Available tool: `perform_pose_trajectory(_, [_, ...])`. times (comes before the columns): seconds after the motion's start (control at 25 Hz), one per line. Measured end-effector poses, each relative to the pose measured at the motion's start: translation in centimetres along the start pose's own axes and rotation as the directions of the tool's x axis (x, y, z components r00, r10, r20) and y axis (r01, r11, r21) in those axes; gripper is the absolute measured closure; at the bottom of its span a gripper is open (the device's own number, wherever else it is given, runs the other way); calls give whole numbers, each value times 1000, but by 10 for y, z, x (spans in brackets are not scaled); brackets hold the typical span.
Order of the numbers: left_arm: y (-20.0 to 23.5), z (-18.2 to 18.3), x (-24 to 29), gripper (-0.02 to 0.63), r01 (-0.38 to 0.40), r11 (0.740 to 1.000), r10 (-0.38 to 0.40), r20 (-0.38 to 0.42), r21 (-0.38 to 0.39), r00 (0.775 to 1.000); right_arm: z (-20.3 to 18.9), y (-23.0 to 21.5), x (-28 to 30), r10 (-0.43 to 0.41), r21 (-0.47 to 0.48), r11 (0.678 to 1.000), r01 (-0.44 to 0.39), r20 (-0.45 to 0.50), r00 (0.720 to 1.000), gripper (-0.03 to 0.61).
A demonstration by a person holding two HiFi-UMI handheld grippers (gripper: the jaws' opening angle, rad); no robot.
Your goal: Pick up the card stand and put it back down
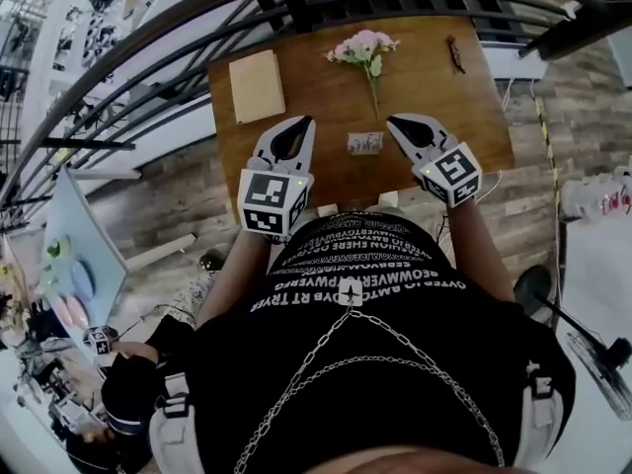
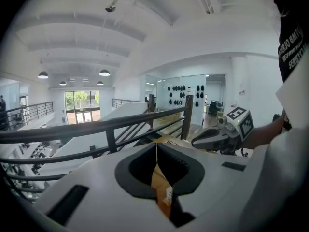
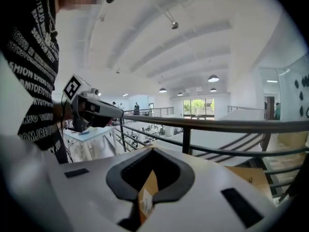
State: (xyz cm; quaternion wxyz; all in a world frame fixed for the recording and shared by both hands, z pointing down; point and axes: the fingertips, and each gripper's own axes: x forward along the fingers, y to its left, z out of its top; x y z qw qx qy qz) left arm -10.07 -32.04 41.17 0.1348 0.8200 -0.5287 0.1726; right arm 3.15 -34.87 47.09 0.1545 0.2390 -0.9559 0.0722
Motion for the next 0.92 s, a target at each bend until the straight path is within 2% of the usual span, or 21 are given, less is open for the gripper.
perform_pose_trajectory(0.12, [0, 4, 2, 584, 33, 999, -33, 2, 22, 999, 34, 14, -4, -3, -36, 999, 4, 46, 999, 565])
perform_pose_trajectory(0.28, [2, 7, 2, 584, 78, 996, -78, 5, 46, 997, 54, 26, -11, -27, -25, 999, 29, 78, 997, 565])
perform_pose_trajectory(0.64, [27, -2, -2, 584, 118, 992, -118, -3, 55, 993, 41, 33, 1, -94, 52, 994, 92, 38, 995, 565])
perform_pose_trajectory(0.92, [48, 9, -4, 584, 84, 987, -90, 38, 140, 995, 51, 46, 16, -80, 68, 995, 78, 28, 996, 565])
